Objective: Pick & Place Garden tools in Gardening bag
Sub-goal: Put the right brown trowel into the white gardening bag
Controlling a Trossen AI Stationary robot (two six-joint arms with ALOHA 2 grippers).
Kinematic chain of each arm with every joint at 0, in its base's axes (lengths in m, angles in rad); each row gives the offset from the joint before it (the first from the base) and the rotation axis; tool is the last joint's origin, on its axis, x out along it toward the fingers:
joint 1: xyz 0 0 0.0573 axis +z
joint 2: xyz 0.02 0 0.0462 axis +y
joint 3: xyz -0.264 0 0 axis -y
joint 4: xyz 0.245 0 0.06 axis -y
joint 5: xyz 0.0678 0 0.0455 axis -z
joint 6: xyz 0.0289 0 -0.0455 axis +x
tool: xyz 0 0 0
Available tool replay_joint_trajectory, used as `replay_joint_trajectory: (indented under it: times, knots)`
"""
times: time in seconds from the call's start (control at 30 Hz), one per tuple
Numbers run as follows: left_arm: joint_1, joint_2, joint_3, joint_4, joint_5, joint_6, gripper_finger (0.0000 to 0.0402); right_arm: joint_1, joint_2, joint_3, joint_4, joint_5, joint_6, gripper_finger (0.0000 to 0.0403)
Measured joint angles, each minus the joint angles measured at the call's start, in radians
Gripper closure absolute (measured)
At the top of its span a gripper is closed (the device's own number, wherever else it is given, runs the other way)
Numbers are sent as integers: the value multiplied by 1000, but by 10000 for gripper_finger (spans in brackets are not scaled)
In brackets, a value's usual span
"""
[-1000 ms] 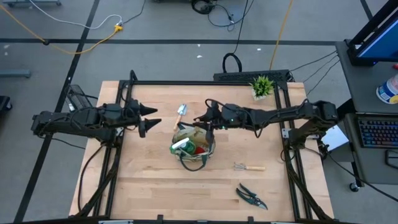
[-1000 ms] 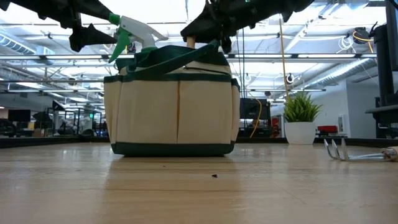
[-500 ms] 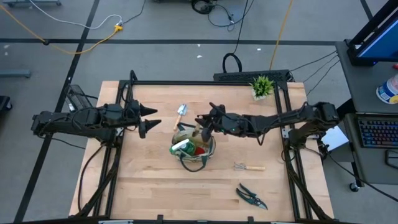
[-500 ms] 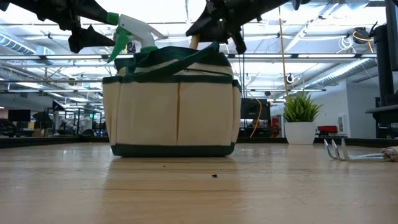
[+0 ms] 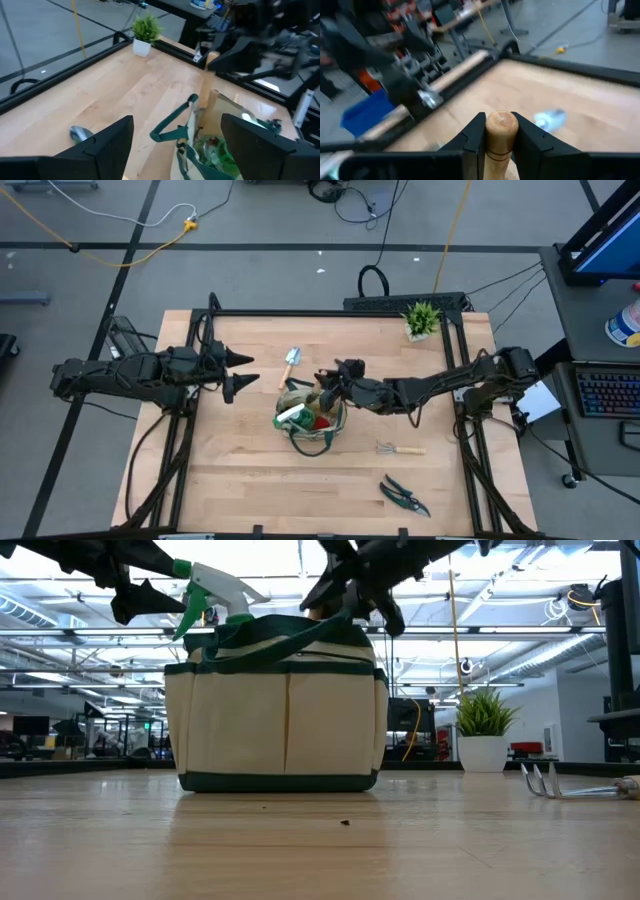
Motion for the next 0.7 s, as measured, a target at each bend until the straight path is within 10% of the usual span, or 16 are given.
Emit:
replay_joint_trajectory:
  times: [0.7]
  knots:
    - [0,0,0,1,24,5,94,7,57,29,-38,-9,-24,314]
